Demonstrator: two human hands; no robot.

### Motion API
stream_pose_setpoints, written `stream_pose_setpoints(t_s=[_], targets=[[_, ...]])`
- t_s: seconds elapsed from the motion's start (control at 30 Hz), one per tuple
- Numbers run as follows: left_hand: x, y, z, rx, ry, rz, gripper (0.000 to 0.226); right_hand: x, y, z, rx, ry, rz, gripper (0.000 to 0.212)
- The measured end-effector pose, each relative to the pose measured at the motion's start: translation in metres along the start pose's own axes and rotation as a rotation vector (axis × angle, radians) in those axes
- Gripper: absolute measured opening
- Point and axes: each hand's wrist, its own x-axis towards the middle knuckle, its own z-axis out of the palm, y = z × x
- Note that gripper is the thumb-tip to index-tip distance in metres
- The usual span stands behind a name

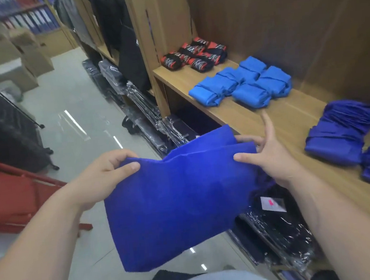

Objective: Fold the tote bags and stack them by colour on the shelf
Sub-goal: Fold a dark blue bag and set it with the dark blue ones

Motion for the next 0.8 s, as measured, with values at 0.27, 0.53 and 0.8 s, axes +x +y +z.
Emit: stream_pose_setpoints(t_s=[0.27, 0.53, 0.8], targets=[[0.065, -0.005, -0.044, 0.166, 0.115, 0.09, 0.021, 0.035, -0.023, 0.012, -0.4, 0.047, -0.125, 0.03], [0.14, 0.0, -0.055, 0.361, -0.343, 0.202, 0.012, 0.052, -0.076, 0.064, -0.435, 0.145, -0.181, 0.025], [0.174, 0.035, -0.022, 0.452, -0.461, 0.545, 0.017, 0.047, -0.094, 0.098, -0.561, 0.495, -0.192, 0.045]])
